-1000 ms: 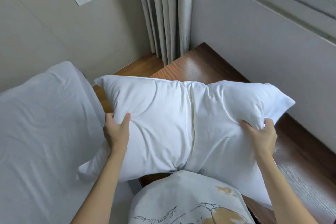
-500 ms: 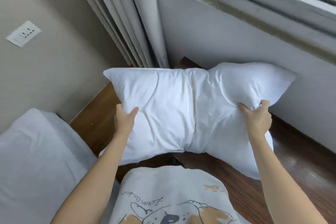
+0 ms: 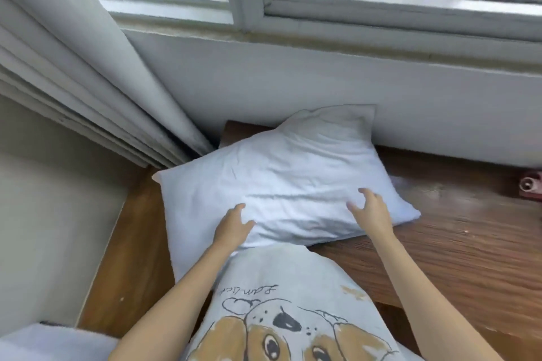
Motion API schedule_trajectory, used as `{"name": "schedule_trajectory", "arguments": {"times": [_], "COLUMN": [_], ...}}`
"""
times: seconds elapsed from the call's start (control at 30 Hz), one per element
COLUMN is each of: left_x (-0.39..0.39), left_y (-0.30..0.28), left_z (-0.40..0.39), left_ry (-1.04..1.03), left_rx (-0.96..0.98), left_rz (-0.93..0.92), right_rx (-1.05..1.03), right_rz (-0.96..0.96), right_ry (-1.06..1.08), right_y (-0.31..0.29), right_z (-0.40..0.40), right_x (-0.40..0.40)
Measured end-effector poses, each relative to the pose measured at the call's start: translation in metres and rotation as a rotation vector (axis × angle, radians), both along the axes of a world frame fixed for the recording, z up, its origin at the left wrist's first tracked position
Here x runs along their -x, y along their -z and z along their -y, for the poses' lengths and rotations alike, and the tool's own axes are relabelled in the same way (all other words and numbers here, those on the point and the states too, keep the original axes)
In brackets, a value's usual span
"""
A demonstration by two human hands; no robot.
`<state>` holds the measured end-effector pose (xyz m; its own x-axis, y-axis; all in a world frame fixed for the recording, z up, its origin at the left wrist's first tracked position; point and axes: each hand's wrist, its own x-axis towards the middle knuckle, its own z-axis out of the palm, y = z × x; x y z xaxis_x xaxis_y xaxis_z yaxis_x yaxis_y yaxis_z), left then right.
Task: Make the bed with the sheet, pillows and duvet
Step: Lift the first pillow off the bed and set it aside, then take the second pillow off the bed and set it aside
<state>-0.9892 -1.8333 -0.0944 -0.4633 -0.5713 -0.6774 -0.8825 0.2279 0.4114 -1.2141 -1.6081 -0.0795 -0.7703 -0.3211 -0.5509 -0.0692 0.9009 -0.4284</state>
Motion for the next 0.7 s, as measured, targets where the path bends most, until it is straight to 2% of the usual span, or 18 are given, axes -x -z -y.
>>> {"name": "schedule_trajectory", "arguments": {"times": [0.17,0.4,0.7], "left_x": [0.03,0.073,0.1], "left_y": [-0.006,-0.019,-0.029], "left_z": [-0.02,-0.074,-0.235], "left_ry": [0.305,0.744,1.162], "left_rx": [-0.098,-0.135,-0.185], "left_rz": [-0.074,-0.151,-0.226], "right_rx": [0.043,0.091,0.14], "right_rz": [0.015,0.06,0.02], "right_ry": [0.171,0.557,1.003], "right_y": [-0.011,-0.027,-0.026], "right_z": [-0.036,-0.105,-0.241], "right_x": [-0.053,-0.139,-0.21]}}
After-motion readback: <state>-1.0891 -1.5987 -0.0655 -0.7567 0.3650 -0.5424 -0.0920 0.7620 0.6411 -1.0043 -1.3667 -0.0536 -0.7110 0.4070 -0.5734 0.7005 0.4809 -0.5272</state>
